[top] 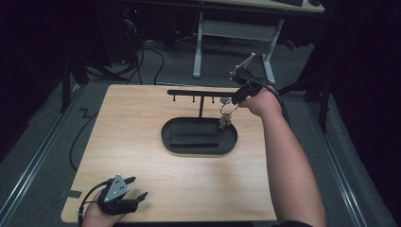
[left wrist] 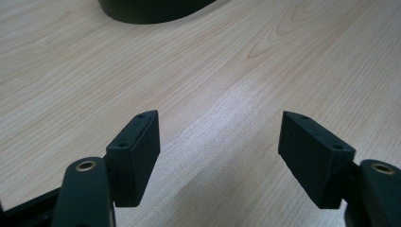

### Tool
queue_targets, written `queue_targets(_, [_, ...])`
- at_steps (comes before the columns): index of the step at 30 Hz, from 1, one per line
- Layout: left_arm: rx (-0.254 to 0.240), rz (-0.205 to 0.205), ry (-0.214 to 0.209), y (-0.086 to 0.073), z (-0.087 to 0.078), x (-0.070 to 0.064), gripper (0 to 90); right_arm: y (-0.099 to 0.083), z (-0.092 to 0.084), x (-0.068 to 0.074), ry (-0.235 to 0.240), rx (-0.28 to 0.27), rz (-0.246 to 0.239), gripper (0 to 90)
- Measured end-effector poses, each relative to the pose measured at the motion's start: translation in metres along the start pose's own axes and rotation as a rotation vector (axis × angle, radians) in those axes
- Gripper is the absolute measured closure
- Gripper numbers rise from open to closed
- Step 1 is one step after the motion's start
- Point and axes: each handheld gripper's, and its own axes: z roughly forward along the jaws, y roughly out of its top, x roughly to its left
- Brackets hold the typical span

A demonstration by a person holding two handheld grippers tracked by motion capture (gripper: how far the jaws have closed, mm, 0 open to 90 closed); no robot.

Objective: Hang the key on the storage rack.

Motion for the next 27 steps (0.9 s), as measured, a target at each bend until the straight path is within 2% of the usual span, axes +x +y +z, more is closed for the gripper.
queue_targets(7, [0.006, 0.001, 0.000, 0.000, 0.001, -0.002, 30.7, -0.012, -0.003, 0.002, 0.018, -0.068, 0.050, 49.3])
queue_targets(12, [0.013, 0.006, -0.004, 0.000, 0.003, -0.003, 30.7, -0.025, -0.003, 0.002, 0.033, -0.089, 0.067, 44.0])
queue_targets(21, [0.013, 0.005, 0.000, 0.000, 0.004, -0.005, 30.9, -0.048, -0.001, 0.006, 0.063, -0.140, 0.063, 35.6])
queue_targets(27, [0.008, -0.001, 0.004, -0.002, 0.002, -0.005, 31.3, -0.066, 0.005, 0.009, 0.076, -0.200, 0.048, 35.6])
